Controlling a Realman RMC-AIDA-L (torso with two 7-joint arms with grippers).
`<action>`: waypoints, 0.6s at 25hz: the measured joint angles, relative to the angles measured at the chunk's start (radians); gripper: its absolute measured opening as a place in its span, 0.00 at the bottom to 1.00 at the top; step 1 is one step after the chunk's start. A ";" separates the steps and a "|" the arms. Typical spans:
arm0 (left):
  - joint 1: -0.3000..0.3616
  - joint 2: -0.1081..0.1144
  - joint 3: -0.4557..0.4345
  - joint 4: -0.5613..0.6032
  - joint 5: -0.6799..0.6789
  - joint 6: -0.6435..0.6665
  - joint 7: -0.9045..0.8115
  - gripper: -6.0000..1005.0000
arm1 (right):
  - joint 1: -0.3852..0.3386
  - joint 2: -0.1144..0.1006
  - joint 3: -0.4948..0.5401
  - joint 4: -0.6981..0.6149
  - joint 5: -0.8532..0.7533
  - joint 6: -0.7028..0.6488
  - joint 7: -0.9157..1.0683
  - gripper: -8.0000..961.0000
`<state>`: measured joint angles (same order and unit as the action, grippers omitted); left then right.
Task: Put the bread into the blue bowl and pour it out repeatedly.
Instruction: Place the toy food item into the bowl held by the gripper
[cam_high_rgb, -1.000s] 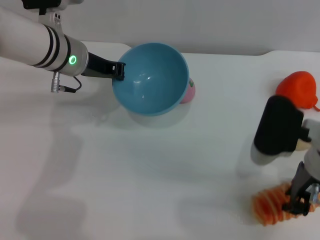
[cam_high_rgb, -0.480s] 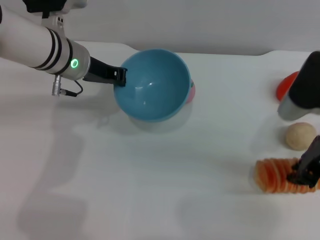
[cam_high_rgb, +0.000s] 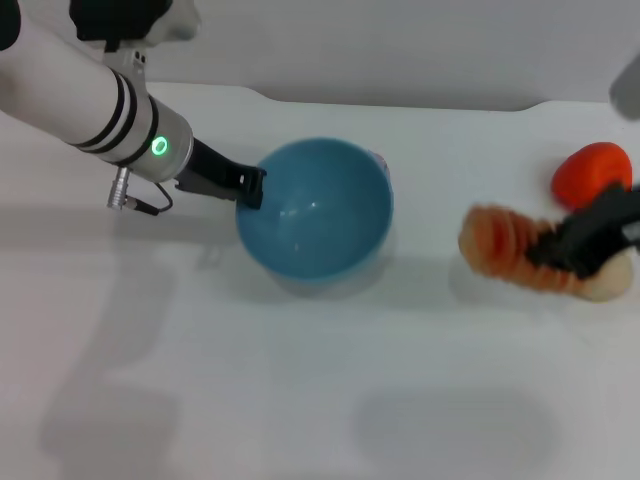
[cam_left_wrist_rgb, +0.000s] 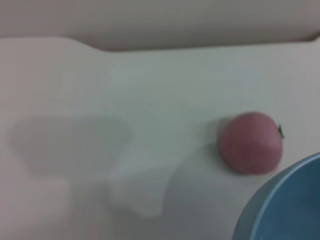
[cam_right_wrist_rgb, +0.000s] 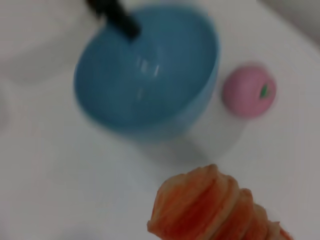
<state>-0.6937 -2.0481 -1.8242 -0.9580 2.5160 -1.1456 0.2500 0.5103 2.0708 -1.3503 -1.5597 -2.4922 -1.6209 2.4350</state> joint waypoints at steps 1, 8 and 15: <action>-0.001 -0.001 0.002 0.000 -0.001 -0.009 0.000 0.01 | -0.001 0.000 0.006 -0.012 0.013 0.013 -0.002 0.14; -0.014 -0.010 0.046 0.000 -0.015 -0.053 -0.004 0.01 | -0.007 0.000 0.038 -0.054 0.172 0.206 -0.038 0.11; -0.024 -0.013 0.117 -0.003 -0.094 -0.049 -0.010 0.01 | -0.022 0.003 0.026 0.022 0.395 0.337 -0.122 0.11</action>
<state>-0.7181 -2.0614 -1.7067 -0.9611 2.4217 -1.1950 0.2403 0.4879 2.0736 -1.3241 -1.5374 -2.0971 -1.2838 2.3128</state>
